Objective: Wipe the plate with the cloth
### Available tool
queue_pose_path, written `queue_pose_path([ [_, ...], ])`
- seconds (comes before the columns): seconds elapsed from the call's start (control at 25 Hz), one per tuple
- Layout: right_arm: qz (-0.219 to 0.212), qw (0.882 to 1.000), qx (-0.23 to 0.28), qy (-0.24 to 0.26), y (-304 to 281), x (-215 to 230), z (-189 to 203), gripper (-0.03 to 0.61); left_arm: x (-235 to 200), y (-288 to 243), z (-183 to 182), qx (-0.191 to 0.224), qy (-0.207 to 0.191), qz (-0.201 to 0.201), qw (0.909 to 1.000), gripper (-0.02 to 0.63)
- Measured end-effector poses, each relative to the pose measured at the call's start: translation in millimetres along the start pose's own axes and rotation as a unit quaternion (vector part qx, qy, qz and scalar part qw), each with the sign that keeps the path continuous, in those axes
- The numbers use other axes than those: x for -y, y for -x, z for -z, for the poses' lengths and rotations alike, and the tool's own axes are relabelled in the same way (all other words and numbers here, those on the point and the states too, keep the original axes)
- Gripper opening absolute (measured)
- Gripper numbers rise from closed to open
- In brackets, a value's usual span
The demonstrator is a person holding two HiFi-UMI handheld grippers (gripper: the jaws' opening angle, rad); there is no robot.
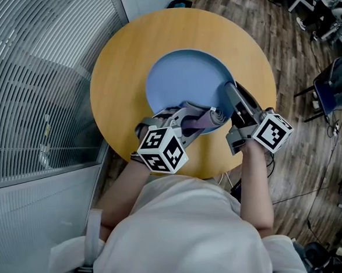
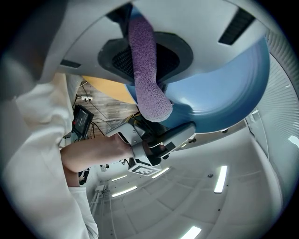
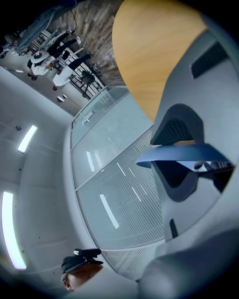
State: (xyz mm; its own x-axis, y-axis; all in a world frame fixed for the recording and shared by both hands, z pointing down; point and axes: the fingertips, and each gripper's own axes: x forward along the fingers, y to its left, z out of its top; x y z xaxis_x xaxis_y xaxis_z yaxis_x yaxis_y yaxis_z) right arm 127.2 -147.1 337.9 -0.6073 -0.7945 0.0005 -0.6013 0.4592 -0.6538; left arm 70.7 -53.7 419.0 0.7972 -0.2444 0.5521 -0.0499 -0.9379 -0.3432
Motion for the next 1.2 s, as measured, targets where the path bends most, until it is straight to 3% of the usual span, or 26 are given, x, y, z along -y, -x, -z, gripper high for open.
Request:
queue_pose_path([
  [0.92,0.005,1.000,0.008,0.000,3.5,8.7,2.3,0.100,-12.1,11.8,40.6,-0.024,0.039,-0.027,0.9986,0.077],
  [1.2,0.007,1.000,0.016,0.001,4.6,8.2,1.2,0.100,-22.1,20.0,46.8,-0.016,0.084,-0.047,0.9952,0.077],
])
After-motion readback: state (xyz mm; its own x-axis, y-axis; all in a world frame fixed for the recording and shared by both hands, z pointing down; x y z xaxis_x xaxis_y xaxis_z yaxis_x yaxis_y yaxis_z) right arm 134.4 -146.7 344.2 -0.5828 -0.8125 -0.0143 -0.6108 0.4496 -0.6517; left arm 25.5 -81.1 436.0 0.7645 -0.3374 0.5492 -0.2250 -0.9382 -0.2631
